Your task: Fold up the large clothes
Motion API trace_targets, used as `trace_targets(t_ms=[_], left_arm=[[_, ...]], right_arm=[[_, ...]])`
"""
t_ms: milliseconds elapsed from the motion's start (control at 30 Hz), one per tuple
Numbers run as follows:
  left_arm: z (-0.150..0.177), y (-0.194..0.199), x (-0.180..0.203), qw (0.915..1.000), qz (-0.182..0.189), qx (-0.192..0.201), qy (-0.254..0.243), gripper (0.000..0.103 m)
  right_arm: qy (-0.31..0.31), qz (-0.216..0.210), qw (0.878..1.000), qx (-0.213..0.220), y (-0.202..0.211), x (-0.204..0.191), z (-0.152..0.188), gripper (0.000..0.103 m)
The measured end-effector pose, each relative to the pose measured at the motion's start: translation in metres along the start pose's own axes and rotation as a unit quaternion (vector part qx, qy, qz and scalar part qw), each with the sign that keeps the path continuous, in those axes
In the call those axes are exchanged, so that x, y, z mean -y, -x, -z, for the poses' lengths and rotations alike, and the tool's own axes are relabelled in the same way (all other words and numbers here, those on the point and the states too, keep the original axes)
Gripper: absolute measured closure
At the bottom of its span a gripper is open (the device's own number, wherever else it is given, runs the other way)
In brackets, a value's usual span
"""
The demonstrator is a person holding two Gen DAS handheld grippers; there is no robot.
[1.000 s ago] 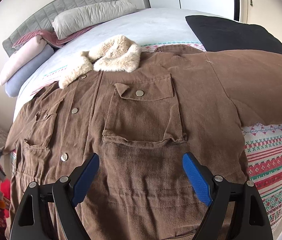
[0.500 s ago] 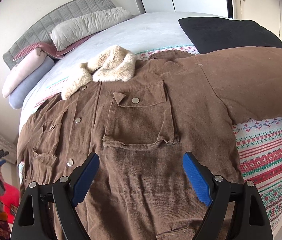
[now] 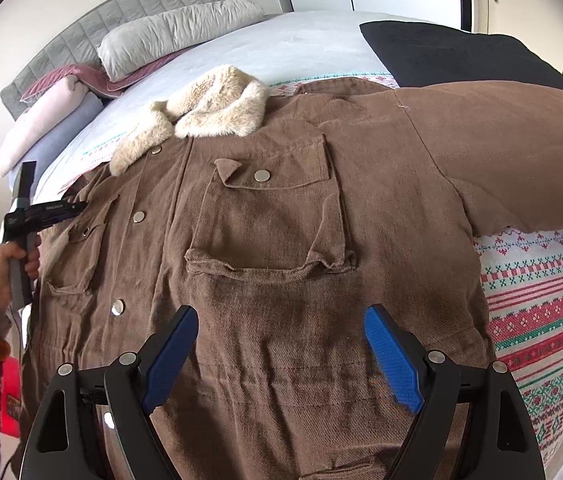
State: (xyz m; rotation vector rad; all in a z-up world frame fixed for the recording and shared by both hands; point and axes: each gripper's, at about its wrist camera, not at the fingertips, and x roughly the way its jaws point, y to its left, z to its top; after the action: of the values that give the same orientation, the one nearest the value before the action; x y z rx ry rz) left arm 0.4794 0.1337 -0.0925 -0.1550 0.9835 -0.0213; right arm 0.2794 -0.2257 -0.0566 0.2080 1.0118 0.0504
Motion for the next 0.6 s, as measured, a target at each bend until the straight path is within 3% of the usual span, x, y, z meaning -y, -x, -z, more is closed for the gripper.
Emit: trace_targets(t_ms=[100,233,267,300,367,500,600], left_arm=[[-0.017,-0.008,-0.019,0.9981,0.007,0.005,0.061,0.097],[-0.016,0.004,-0.013,0.9970,0.015,-0.007,0.076,0.092],[-0.012,0.012,-0.008,0.9976,0.014,-0.010,0.067,0.074],[-0.006,0.021,-0.005,0.9982,0.018,-0.014,0.055,0.050],[0.007,0.045,0.004,0.9988,0.034,-0.014,0.033,0.033],[0.040,0.104,0.012,0.9984,0.051,-0.024,-0.003,0.021],[0.072,0.151,0.012,0.9980,0.052,-0.029,-0.024,0.019]], right_arm=[[0.001,0.005,1.000,-0.009,-0.006,0.001,0.001,0.017],[0.001,0.002,1.000,-0.004,0.000,0.001,0.001,0.017],[0.001,0.002,1.000,0.004,0.006,0.002,0.000,0.017],[0.001,0.002,1.000,0.015,0.012,0.002,-0.002,0.017],[-0.001,0.003,0.999,0.034,0.026,0.003,-0.005,0.017],[-0.003,0.006,0.998,0.056,0.056,0.009,-0.009,0.017],[0.008,-0.004,0.998,0.057,0.085,0.018,0.001,0.017]])
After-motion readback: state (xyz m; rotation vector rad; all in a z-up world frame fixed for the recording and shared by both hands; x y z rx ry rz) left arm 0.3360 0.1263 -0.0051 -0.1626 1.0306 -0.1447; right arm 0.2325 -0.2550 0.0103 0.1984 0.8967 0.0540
